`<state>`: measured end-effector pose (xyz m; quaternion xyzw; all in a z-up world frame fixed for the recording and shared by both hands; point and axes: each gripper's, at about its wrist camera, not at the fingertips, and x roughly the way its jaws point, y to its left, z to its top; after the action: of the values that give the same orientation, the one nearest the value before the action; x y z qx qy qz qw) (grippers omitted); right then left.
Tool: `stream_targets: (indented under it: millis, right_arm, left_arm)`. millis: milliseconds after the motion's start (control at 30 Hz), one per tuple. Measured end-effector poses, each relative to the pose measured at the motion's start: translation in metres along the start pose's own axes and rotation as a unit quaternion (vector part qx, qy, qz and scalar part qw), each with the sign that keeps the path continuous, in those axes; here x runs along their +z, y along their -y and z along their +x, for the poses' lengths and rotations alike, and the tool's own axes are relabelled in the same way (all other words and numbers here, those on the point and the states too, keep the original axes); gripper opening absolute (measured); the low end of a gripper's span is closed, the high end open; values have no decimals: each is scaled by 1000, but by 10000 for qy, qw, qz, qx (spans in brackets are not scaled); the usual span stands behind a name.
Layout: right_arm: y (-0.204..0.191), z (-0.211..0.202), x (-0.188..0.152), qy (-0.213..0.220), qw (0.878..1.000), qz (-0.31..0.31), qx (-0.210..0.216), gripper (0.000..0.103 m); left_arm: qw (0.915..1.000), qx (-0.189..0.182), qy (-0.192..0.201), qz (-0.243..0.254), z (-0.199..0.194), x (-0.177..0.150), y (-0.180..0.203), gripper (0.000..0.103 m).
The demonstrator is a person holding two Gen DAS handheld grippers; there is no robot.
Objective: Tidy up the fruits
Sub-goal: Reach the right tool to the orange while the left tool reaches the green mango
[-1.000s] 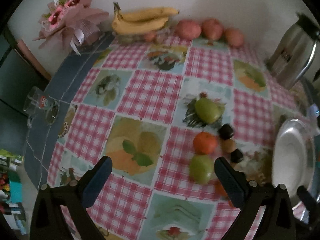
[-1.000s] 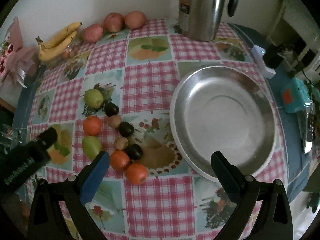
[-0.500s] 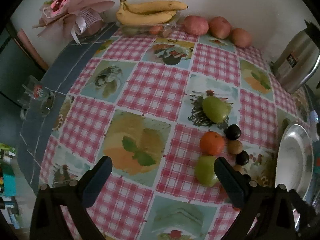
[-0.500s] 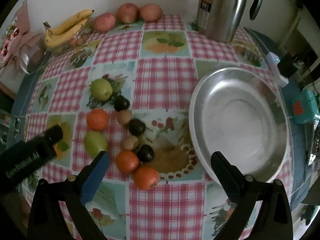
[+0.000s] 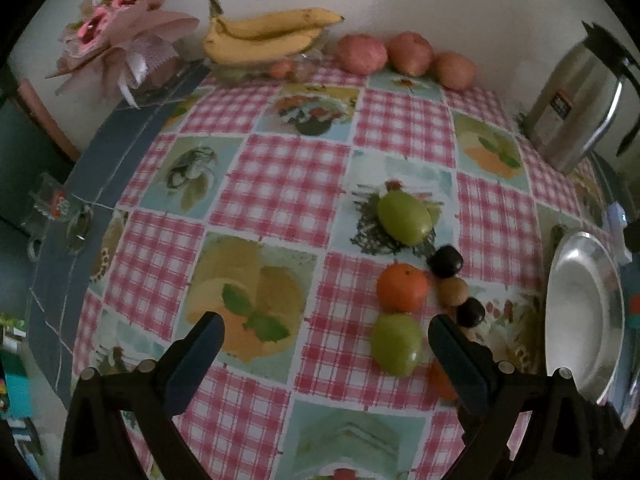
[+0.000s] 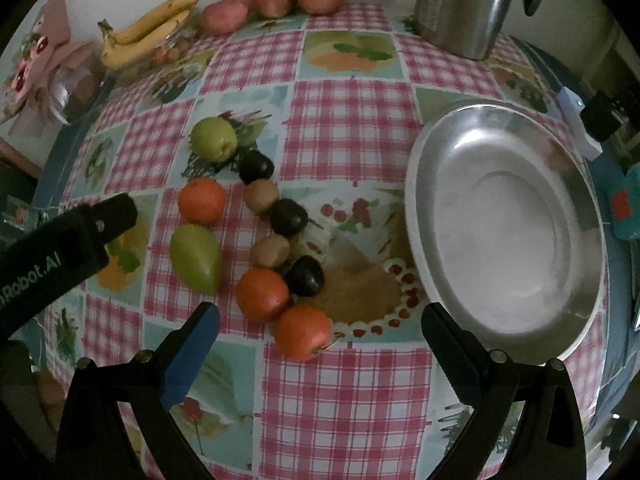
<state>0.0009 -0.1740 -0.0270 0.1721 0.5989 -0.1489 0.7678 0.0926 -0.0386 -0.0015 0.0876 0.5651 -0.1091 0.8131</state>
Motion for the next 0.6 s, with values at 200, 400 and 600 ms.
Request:
stream_targets:
  millis: [200,400,600]
  right_arm:
    - [0,9,-2,-113,9999,-12,33,101]
    - [2,23,-5,-350,9993,74,79,89]
    - [5,36,-7,-553,9981,148,241,73]
  left_arm:
    - [9995,-181,-215,155,13,-5,8,103]
    - [9980,-359,-430,293,30,-11,20,96]
    - [9962,-503,-693,180,47,-13,23,87]
